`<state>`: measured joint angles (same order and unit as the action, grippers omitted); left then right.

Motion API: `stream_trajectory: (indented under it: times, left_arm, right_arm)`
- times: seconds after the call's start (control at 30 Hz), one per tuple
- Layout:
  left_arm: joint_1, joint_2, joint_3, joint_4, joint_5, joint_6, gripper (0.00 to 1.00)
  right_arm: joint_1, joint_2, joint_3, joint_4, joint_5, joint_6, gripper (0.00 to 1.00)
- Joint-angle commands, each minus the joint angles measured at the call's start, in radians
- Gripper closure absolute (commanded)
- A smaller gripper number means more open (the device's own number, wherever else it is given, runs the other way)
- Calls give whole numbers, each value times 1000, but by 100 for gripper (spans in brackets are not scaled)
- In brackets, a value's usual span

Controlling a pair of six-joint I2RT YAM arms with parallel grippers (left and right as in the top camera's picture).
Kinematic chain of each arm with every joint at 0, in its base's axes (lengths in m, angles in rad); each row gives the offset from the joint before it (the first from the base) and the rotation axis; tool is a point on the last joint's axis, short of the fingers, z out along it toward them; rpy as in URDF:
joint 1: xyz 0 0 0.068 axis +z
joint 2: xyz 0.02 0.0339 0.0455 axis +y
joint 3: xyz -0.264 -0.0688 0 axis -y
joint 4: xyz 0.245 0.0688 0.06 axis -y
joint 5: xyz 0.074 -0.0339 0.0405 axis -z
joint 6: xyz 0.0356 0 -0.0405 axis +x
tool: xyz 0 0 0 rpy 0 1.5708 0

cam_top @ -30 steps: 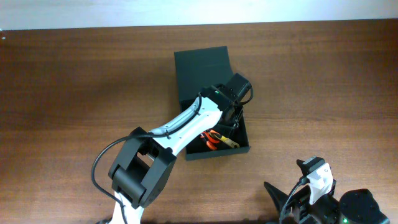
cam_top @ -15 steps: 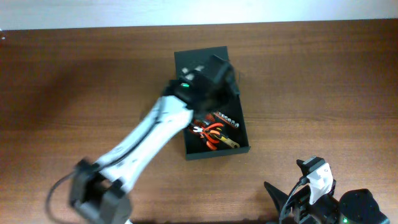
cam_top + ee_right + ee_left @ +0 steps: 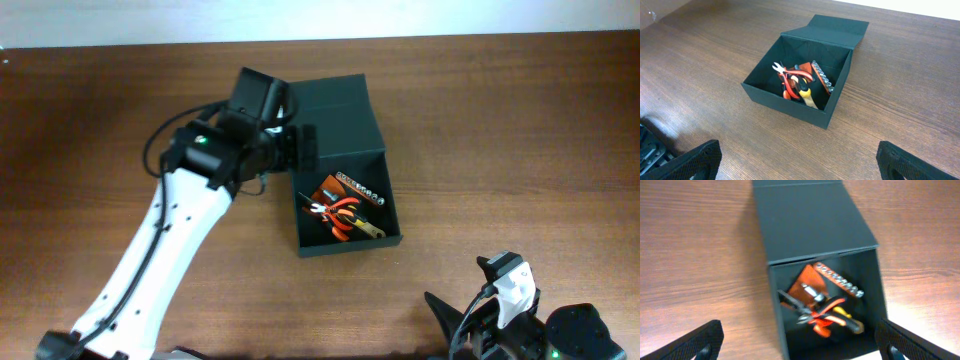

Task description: Pack container

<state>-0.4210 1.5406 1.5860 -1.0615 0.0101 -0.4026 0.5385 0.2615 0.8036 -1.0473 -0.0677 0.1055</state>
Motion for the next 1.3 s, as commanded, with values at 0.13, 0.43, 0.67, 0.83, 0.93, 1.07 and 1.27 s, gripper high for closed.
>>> stream_trajectory:
  times: [0.13, 0.43, 0.67, 0.83, 0.93, 1.07, 1.27]
  left_arm:
    - [18, -38, 4, -105, -14, 344, 1]
    - [18, -37, 4, -219, -15, 472, 1]
    - [18, -37, 4, -238, -5, 471, 1]
    - [18, -37, 4, -241, 12, 471, 1]
    - [18, -37, 4, -242, 12, 471, 1]
    - [18, -37, 4, -257, 56, 471, 1]
    - [18, -37, 4, -256, 161, 471, 1]
  right_arm:
    - [5, -8, -2, 3, 13, 8, 1]
    - [5, -8, -2, 3, 13, 8, 1]
    - [5, -8, -2, 26, -90, 8, 1]
    - [5, -8, -2, 30, -288, 8, 1]
    - [5, -8, -3, 80, -279, 8, 1]
    - [5, -2, -2, 215, -258, 51, 1]
    - [5, 175, 108, 232, -177, 120, 1]
